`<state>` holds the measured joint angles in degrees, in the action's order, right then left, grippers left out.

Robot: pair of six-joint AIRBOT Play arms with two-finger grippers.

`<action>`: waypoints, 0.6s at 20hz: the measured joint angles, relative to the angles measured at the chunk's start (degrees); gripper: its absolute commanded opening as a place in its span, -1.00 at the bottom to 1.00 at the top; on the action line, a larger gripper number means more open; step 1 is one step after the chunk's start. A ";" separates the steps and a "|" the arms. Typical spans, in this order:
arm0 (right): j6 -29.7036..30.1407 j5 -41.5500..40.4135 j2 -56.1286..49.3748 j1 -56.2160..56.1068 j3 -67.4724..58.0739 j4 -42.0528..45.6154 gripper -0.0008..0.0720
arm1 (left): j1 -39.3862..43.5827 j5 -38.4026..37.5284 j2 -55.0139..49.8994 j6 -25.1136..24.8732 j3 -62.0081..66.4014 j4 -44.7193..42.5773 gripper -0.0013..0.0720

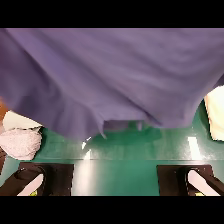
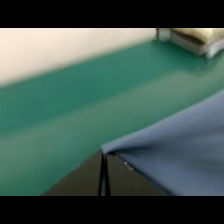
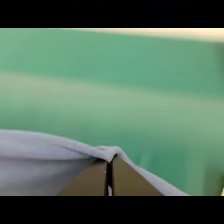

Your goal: Fold the shirts.

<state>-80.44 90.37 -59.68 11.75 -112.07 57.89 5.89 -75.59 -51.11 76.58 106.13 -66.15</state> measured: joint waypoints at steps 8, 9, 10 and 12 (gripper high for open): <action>-0.98 -1.70 -21.03 -11.17 20.94 -0.50 -0.94 | 0.00 4.24 -12.85 -1.81 -35.04 0.17 -0.90; -0.85 -4.17 -23.50 -11.89 22.38 -0.52 -0.94 | -0.02 8.33 -15.32 -2.27 -37.40 0.15 -0.90; -0.74 -6.88 -25.81 -12.52 23.47 -0.57 -0.94 | -0.02 12.41 -17.55 -2.60 -38.99 0.15 -0.90; -0.59 -12.09 -29.62 -13.44 24.85 -0.76 -0.94 | -0.02 20.81 -21.31 -3.02 -40.83 0.17 -0.90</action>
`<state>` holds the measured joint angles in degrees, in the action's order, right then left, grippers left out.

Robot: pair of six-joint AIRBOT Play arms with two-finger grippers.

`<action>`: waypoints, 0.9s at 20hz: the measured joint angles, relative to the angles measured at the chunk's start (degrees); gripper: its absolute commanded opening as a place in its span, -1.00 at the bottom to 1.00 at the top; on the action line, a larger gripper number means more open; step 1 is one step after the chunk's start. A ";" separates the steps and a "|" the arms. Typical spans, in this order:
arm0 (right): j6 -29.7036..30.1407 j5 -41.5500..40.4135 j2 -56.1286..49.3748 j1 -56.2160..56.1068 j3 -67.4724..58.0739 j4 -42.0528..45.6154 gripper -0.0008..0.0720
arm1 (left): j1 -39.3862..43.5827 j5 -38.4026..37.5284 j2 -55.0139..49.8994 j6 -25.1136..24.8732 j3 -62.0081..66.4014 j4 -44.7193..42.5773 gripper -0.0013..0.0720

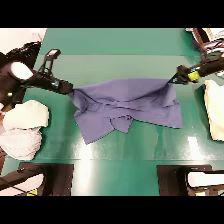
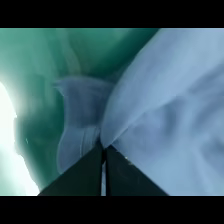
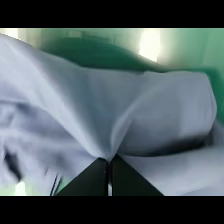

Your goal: Fold the shirts.

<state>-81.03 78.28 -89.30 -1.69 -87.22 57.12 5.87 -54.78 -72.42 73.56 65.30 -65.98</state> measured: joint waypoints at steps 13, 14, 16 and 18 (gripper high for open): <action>1.90 -4.70 -2.10 3.43 -7.13 -0.13 0.11 | -6.97 3.80 -3.52 0.00 2.99 -1.51 0.32; 2.36 -2.99 -0.44 4.42 -6.84 -0.07 0.11 | -8.46 -0.26 -3.30 0.00 3.08 -1.49 0.32; 3.30 -0.22 3.50 6.21 -4.26 -0.13 0.07 | -10.60 -6.40 -3.04 0.00 1.73 -0.96 0.32; 4.20 1.36 7.74 7.85 0.17 -0.09 0.07 | -11.72 -9.09 -2.91 0.00 -1.68 0.68 0.32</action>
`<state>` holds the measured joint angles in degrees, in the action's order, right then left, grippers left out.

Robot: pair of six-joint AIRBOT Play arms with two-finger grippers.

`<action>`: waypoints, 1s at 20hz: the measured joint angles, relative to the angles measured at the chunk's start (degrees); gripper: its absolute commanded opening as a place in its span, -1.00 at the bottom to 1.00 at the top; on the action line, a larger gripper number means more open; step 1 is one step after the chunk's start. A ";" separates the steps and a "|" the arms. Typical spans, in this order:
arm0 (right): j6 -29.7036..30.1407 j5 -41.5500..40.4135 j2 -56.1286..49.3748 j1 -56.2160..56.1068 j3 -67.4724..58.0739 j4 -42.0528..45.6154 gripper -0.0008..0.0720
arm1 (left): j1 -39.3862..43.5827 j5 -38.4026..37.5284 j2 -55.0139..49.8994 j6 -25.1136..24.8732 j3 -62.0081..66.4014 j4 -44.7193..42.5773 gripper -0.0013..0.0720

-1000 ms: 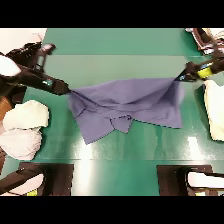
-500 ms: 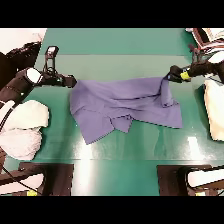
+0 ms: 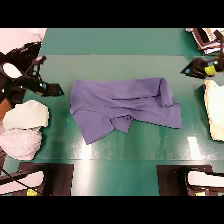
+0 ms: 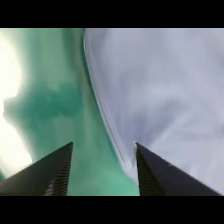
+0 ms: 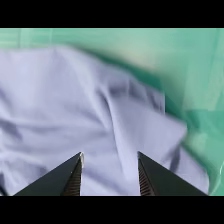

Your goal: Fold the shirts.

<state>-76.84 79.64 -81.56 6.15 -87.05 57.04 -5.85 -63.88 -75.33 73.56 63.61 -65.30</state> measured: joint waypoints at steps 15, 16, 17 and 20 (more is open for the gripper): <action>1.97 1.55 18.62 10.03 26.71 -0.46 0.07 | 3.74 12.72 -0.20 -4.31 -17.33 16.41 -0.81; 1.97 1.55 19.41 11.50 28.41 -0.31 0.07 | 3.93 12.83 -0.20 -4.42 -17.40 16.55 -0.90; 1.97 1.55 20.22 13.31 30.32 -0.15 0.08 | 4.09 12.92 -0.20 -4.50 -17.35 16.52 -0.90; 2.64 1.38 21.29 19.78 36.37 0.07 0.09 | 4.39 12.24 -0.17 -4.50 -16.00 16.52 -0.90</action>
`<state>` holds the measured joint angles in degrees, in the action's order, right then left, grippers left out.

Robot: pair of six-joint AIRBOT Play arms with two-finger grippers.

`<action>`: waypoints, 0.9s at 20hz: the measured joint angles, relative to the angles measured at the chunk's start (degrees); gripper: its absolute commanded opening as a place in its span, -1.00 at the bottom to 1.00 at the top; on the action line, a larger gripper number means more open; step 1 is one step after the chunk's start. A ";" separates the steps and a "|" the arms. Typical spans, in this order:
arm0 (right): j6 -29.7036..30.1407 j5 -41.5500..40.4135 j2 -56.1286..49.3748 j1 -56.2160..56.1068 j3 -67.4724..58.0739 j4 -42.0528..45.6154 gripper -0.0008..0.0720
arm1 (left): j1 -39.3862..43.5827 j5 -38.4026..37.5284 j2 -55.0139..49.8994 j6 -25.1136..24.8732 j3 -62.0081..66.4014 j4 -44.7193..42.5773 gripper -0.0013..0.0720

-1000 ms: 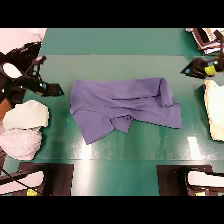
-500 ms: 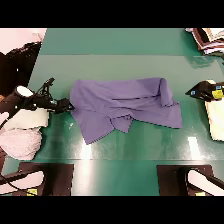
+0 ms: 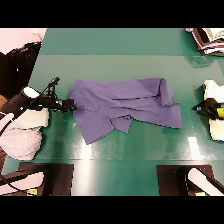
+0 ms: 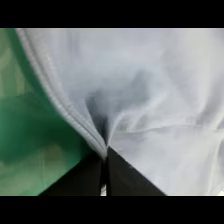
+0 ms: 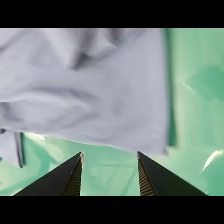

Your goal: Fold the shirts.

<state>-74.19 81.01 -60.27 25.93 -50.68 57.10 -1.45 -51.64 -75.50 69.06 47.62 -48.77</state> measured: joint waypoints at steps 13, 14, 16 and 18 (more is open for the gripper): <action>6.10 -4.50 -15.04 5.46 12.48 -5.97 -0.10 | 0.13 -4.94 0.28 -0.07 5.05 -0.07 -0.90; 6.25 -5.20 -15.39 4.26 12.55 -6.19 -0.17 | 0.15 -5.11 0.28 -0.07 5.09 -0.07 -0.90; 6.49 -6.45 -15.87 2.19 12.66 -6.40 -0.76 | 0.13 -6.12 0.28 -0.07 5.11 -0.15 -0.90; 6.58 -7.45 -16.13 0.98 12.74 -6.01 -0.94 | 0.13 -7.82 0.35 -0.07 5.11 -0.24 -0.90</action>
<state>-67.61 73.56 -76.40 26.92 -37.93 51.09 -1.32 -59.46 -75.16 68.99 52.73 -49.01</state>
